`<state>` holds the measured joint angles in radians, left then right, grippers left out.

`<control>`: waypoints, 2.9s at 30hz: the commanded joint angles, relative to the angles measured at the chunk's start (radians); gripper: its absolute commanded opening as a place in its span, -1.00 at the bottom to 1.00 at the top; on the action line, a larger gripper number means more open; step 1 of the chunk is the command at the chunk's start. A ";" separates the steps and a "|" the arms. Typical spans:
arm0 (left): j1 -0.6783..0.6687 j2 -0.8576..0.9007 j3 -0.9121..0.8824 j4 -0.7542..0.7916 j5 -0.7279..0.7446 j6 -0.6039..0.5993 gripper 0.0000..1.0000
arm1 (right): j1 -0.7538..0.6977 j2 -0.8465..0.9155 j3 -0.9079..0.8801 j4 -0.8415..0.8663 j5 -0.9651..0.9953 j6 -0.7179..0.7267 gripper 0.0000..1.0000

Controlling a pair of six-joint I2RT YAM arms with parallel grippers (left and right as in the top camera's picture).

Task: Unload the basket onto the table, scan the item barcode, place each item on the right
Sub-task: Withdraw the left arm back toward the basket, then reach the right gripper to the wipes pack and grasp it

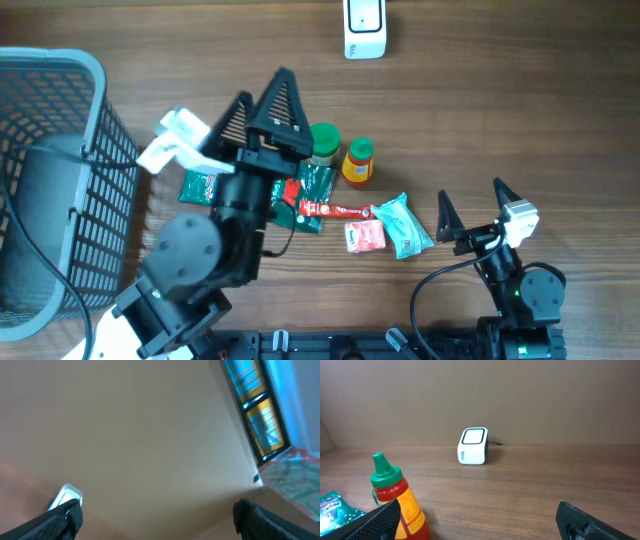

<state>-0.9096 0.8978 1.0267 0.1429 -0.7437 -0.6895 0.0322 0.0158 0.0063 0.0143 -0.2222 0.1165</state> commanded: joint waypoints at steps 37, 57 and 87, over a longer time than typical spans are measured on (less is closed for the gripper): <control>0.331 -0.458 0.000 -0.006 -0.154 0.515 1.00 | 0.004 0.047 -0.001 0.020 -0.340 0.886 0.99; 0.524 -0.591 0.000 -0.206 0.011 0.312 1.00 | 0.004 0.375 -0.001 0.015 -0.469 0.816 -0.91; 0.524 -0.618 0.000 -0.234 0.010 0.299 1.00 | 0.004 0.922 0.363 -0.246 -0.440 0.625 -0.91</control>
<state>-0.3912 0.3096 1.0256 -0.0834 -0.7448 -0.3805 0.0349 0.9833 0.3225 -0.1730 -0.6724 0.8417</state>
